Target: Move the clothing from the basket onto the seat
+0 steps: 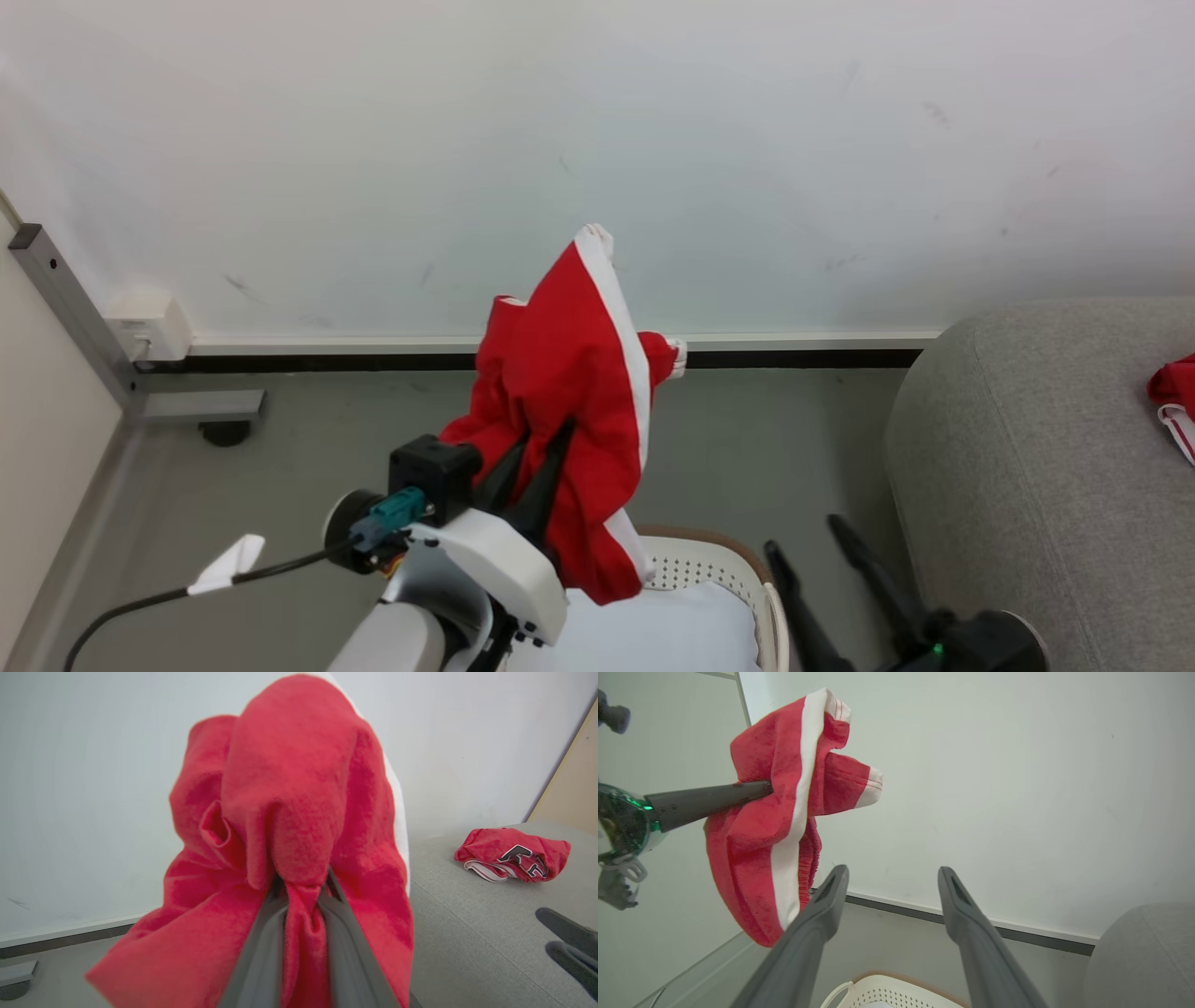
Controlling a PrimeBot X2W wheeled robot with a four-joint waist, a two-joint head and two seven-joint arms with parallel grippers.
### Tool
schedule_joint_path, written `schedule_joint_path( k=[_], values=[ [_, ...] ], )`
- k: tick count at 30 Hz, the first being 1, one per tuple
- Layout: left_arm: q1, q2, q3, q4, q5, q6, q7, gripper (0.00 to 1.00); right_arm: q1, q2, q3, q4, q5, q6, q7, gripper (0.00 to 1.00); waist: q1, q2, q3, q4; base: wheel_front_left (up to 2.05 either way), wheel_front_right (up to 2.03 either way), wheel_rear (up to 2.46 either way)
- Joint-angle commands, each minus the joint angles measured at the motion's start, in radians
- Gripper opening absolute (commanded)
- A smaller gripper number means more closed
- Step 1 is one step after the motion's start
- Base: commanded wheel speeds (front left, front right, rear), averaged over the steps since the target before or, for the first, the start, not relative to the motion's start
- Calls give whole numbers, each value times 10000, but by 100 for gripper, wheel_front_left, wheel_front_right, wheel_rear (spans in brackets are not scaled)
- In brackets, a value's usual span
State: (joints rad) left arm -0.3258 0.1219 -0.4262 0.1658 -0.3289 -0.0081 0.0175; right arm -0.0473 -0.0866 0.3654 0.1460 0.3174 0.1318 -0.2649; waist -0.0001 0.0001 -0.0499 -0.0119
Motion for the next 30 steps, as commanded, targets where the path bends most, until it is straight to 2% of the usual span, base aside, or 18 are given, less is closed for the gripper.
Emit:
schedule_joint_path(
  k=[1,5,8,14,20,30],
  values=[
    [109,-33,-84,-101,-69,-41,39,0,-463,-322,780,216,530,-23,10,100,1,-1,14,8,0,0,0],
    [117,-117,-295,-181,-63,-66,116,0,-1368,-698,2085,427,1445,-23,10,100,1,-1,37,35,0,0,0],
    [114,-155,-407,-171,-53,-88,128,0,-1729,-773,2673,557,1686,-23,10,100,1,-1,39,59,0,0,0],
    [59,-271,-669,-32,-83,-120,80,0,-2551,-646,3897,890,2405,-23,10,100,1,-1,36,189,0,0,0],
    [-7,-370,-1020,-149,-124,-220,143,0,-3042,-345,4258,1595,2626,-23,10,100,1,-1,0,334,0,0,0],
    [245,-536,-1483,-724,-584,-292,559,0,-3635,119,4126,3015,1771,-23,11,100,1,-1,-40,662,0,0,0]
  ],
)
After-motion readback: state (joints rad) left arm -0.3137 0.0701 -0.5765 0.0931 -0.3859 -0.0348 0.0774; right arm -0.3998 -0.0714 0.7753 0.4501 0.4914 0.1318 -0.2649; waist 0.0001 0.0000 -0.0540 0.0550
